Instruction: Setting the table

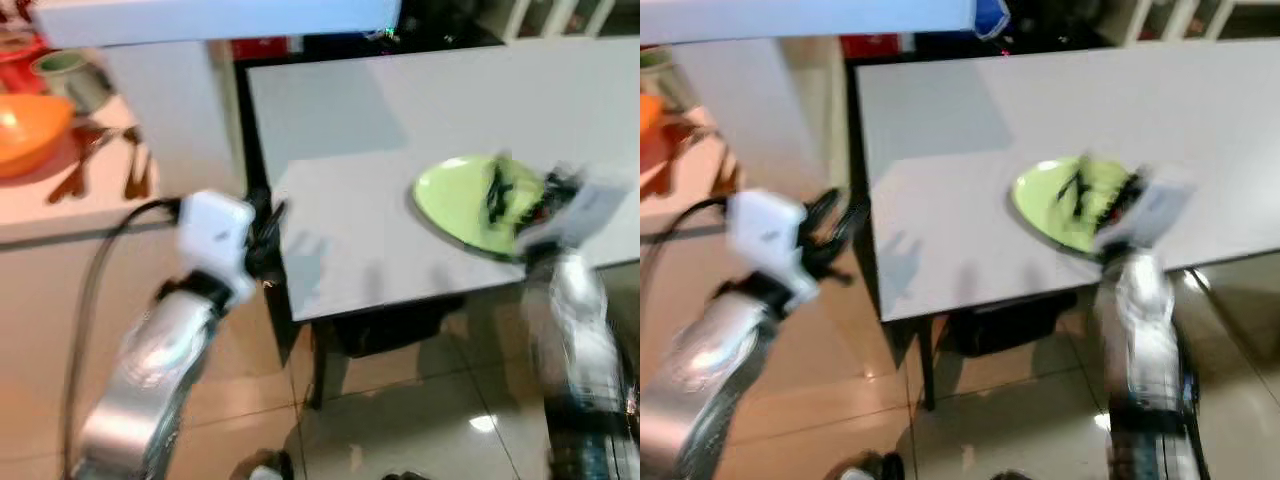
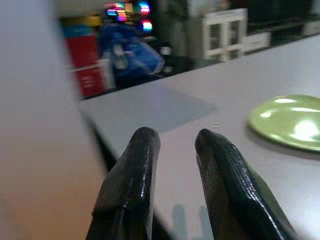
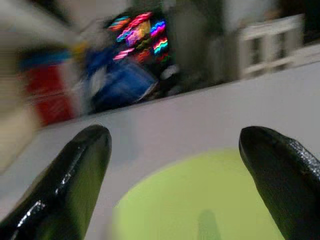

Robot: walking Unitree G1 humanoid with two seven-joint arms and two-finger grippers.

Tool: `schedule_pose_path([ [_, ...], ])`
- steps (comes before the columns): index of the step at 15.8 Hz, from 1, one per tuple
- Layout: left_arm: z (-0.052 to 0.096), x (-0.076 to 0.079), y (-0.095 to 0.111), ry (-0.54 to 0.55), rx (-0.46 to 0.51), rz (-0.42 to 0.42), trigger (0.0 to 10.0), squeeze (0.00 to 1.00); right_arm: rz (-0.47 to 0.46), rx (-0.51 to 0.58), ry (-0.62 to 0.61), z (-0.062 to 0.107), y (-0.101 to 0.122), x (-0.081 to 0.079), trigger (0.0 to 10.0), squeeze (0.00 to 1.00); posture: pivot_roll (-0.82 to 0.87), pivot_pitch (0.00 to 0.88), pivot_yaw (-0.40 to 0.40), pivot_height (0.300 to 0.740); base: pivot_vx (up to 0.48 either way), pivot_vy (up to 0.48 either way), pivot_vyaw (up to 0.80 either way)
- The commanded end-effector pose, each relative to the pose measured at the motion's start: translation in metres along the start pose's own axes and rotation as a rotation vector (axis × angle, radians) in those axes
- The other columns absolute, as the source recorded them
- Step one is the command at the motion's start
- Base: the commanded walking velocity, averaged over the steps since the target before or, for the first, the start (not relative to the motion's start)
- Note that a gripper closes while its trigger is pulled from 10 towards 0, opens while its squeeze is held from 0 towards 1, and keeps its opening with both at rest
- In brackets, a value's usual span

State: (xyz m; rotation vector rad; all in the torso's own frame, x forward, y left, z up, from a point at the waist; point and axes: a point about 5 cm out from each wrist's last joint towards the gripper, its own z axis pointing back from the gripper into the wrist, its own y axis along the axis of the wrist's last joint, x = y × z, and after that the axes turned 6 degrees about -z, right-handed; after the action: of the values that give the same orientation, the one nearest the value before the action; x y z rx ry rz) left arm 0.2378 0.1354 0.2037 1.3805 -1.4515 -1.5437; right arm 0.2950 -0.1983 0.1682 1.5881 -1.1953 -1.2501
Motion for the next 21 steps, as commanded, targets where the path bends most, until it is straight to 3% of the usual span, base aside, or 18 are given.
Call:
schedule_pose_path([
  [1, 0.003, -0.001, 0.005, 0.025, 0.014, -0.001, 10.0, 0.00, -0.002, 0.014, 0.066, 0.004, 0.011, -0.018, 10.0, 0.00, 0.00, 0.000, 0.008, 0.740, 0.000, 0.244, 0.00],
  [3, 0.011, -0.007, -0.005, 0.083, -0.021, -0.033, 10.0, 0.00, -0.033, -0.089, 0.188, 0.035, -0.007, -0.046, 10.0, 0.00, 0.00, 0.000, 0.007, 0.740, 0.000, 0.347, 0.00],
  [4, 0.014, -0.008, -0.008, 0.104, -0.037, -0.038, 10.0, 0.00, -0.026, -0.137, 0.212, 0.048, -0.016, -0.050, 10.0, 0.00, 0.00, 0.000, 0.001, 0.740, 0.000, 0.371, 0.00],
  [5, 0.018, -0.011, -0.013, 0.139, -0.064, -0.037, 10.0, 0.00, -0.023, -0.209, 0.202, 0.062, -0.024, -0.050, 10.0, 0.00, 0.01, 0.000, -0.006, 0.740, 0.000, 0.409, 0.00],
  [7, 0.019, -0.016, -0.014, 0.173, -0.067, -0.049, 10.0, 0.00, -0.019, -0.271, 0.175, 0.070, -0.027, -0.045, 10.0, 0.00, 0.03, 0.000, -0.024, 0.740, 0.000, 0.444, 0.00],
  [13, -0.004, -0.030, -0.011, 0.206, -0.035, -0.100, 10.0, 0.00, -0.011, -0.292, 0.230, 0.058, -0.027, -0.062, 10.0, 0.00, 0.03, 0.000, -0.013, 0.740, 0.000, 0.480, 0.00],
  [14, -0.014, -0.034, -0.010, 0.213, -0.028, -0.097, 10.0, 0.00, 0.048, -0.289, 0.240, 0.051, -0.023, -0.066, 10.0, 0.00, 0.02, 0.000, -0.001, 0.740, 0.000, 0.480, 0.00],
  [15, -0.019, -0.033, -0.011, 0.205, -0.023, -0.098, 10.0, 0.00, 0.086, -0.296, 0.224, 0.049, -0.025, -0.066, 10.0, 0.00, 0.02, 0.000, 0.001, 0.740, 0.000, 0.480, 0.00],
  [19, -0.037, -0.027, -0.013, 0.153, -0.012, -0.130, 10.0, 0.00, 0.095, -0.315, 0.117, 0.039, -0.031, -0.056, 10.0, 0.00, 0.02, 0.000, 0.011, 0.740, 0.000, 0.480, 0.00],
  [21, -0.043, -0.024, -0.010, 0.146, 0.008, -0.123, 10.0, 0.00, 0.067, -0.311, 0.126, 0.034, -0.030, -0.058, 10.0, 0.00, 0.02, 0.000, 0.015, 0.740, 0.000, 0.480, 0.00],
])
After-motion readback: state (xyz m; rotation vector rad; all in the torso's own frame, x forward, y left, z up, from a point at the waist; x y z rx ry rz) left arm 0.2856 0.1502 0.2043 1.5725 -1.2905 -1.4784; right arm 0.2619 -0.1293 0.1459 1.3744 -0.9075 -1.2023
